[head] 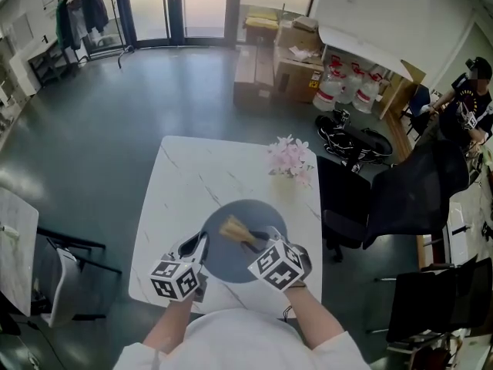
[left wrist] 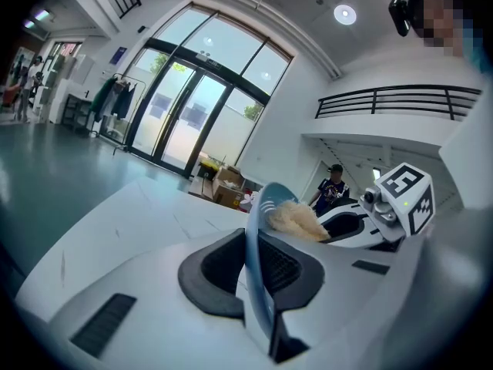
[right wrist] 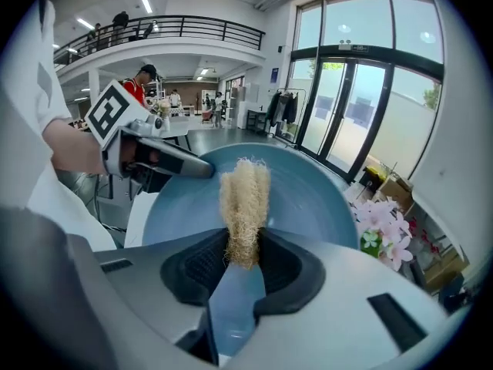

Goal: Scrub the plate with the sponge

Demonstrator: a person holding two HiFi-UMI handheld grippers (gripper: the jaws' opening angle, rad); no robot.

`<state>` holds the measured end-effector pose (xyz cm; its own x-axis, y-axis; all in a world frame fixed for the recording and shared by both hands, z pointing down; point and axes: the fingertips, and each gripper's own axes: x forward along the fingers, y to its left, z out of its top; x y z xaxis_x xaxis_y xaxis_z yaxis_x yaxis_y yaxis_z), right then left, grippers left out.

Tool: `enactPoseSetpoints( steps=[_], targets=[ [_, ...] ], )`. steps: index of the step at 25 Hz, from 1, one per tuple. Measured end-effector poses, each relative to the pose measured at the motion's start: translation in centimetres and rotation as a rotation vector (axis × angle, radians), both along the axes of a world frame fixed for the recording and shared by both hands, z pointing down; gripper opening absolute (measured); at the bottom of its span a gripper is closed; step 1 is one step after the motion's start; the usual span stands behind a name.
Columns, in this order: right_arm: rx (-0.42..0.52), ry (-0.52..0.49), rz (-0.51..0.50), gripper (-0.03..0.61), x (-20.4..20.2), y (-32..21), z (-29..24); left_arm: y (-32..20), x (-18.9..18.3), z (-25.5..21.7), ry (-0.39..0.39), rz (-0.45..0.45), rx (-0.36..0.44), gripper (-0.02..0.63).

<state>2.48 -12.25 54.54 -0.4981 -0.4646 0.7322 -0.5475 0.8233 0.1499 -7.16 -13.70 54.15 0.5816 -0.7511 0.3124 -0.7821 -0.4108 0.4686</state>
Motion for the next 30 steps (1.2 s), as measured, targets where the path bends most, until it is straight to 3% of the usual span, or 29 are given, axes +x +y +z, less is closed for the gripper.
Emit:
enactPoseSetpoints(
  steps=[10, 22, 30],
  targets=[
    [-0.046, 0.016, 0.228, 0.118, 7.1, -1.2, 1.4, -0.8, -1.3, -0.2, 0.027, -0.037, -0.010, 0.044],
    [-0.155, 0.006, 0.176, 0.118, 5.6, 3.0, 5.0, -2.6, -2.6, -0.4, 0.020, -0.082, 0.005, 0.044],
    [-0.208, -0.110, 0.186, 0.118, 4.7, 3.7, 5.3, -3.0, -2.9, 0.3, 0.058, -0.106, -0.022, 0.044]
  ],
)
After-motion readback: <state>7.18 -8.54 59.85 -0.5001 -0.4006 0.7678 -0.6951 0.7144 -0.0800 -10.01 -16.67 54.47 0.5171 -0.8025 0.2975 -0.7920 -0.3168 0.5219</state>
